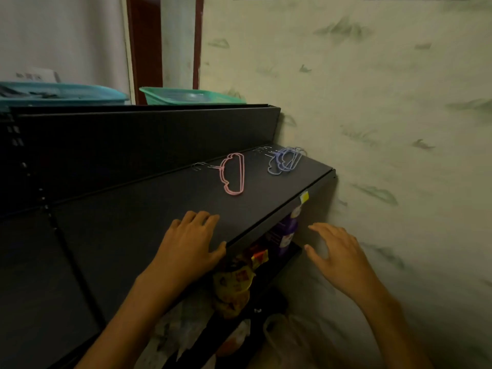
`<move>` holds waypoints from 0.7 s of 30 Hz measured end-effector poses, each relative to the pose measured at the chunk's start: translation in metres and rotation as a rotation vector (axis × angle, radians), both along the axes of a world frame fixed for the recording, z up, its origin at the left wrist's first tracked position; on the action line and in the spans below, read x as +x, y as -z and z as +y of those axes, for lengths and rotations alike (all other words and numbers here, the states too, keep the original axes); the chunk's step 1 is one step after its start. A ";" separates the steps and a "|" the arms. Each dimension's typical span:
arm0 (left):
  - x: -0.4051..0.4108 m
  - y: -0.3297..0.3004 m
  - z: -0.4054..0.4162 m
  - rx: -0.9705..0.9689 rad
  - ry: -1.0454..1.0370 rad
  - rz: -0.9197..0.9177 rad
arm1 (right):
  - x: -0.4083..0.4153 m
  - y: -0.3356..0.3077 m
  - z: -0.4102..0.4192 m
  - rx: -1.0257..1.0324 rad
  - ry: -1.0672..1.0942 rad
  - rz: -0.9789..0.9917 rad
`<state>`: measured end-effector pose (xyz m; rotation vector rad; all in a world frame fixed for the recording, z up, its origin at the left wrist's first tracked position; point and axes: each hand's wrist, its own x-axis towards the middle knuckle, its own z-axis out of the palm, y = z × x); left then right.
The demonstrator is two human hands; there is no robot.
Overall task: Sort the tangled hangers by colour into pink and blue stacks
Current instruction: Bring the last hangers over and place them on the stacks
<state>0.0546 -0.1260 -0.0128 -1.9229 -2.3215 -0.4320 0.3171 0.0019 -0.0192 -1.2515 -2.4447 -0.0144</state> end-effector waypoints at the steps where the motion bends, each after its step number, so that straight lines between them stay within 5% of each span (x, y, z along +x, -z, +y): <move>1: 0.000 -0.004 0.018 -0.001 -0.003 -0.001 | 0.000 -0.001 0.019 -0.004 -0.005 -0.002; 21: 0.017 -0.007 0.265 -0.237 -0.554 -0.051 | -0.055 0.007 0.412 -0.213 -0.411 0.001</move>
